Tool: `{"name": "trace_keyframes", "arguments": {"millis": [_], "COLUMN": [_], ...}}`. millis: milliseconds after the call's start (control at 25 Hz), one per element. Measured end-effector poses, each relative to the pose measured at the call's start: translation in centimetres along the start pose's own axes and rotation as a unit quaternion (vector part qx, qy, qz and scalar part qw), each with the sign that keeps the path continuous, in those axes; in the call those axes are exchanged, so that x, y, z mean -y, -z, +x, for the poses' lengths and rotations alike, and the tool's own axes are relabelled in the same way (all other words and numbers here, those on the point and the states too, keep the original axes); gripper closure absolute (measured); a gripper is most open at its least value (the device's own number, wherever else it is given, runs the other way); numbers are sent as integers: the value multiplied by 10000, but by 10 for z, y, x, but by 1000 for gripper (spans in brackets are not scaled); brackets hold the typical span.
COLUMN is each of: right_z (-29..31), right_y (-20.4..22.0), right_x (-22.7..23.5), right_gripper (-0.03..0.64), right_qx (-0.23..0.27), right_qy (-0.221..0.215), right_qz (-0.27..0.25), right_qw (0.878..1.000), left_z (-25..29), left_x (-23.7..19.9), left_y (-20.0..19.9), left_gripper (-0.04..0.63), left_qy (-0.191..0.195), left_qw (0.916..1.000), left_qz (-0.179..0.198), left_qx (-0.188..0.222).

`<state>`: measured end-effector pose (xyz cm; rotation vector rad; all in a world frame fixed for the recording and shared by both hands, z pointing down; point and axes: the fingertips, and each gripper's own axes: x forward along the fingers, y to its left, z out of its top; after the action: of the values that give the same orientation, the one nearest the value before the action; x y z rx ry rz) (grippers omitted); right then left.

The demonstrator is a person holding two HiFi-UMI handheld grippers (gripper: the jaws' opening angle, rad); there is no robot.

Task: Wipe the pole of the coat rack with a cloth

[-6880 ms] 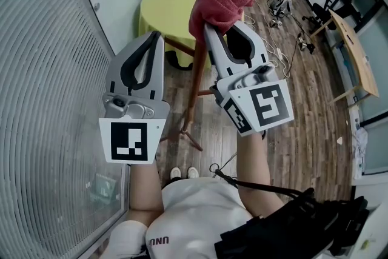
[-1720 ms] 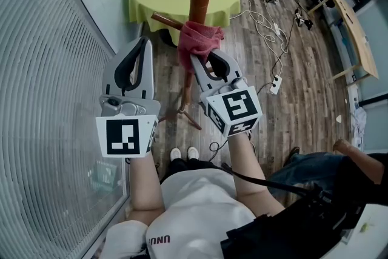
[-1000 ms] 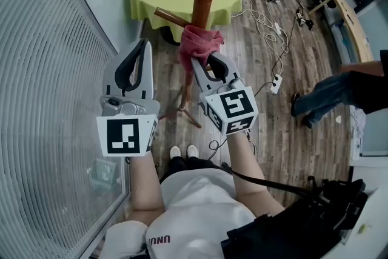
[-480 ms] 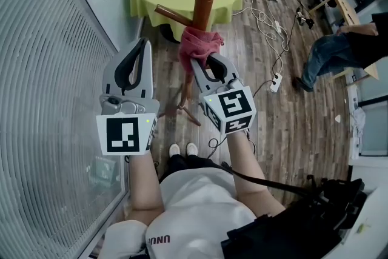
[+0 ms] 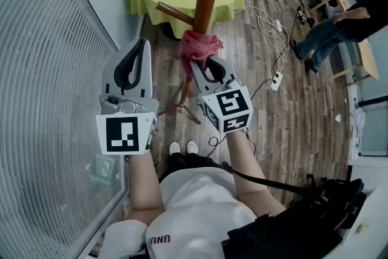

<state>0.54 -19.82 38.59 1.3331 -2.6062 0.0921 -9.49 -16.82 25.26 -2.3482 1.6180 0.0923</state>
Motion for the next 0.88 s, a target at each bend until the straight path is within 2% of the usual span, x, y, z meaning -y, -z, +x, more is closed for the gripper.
{"name": "trace_keyframes", "arguments": {"millis": [160,320,880], "right_z": [2,5,8], "right_y": [9,19,46], "right_x": [-2,-2,-5], "right_gripper": [543,542,543], "right_qx": [-91,-203,-526], "right_qy": [-5,-21,-113], "right_qz": [26,45,117], "right_qw": [10000,9998,9985], "left_z": [-3,-4,-9], "left_x": [0,-1,0], "left_y": [5,9,14], "left_gripper": [583,581,582], "left_qy": [-43,-39,-106], "left_qw": [9999,10000,9997], "left_qz": [-150,-58,-82], "left_qx": [-54,-62,-190]}}
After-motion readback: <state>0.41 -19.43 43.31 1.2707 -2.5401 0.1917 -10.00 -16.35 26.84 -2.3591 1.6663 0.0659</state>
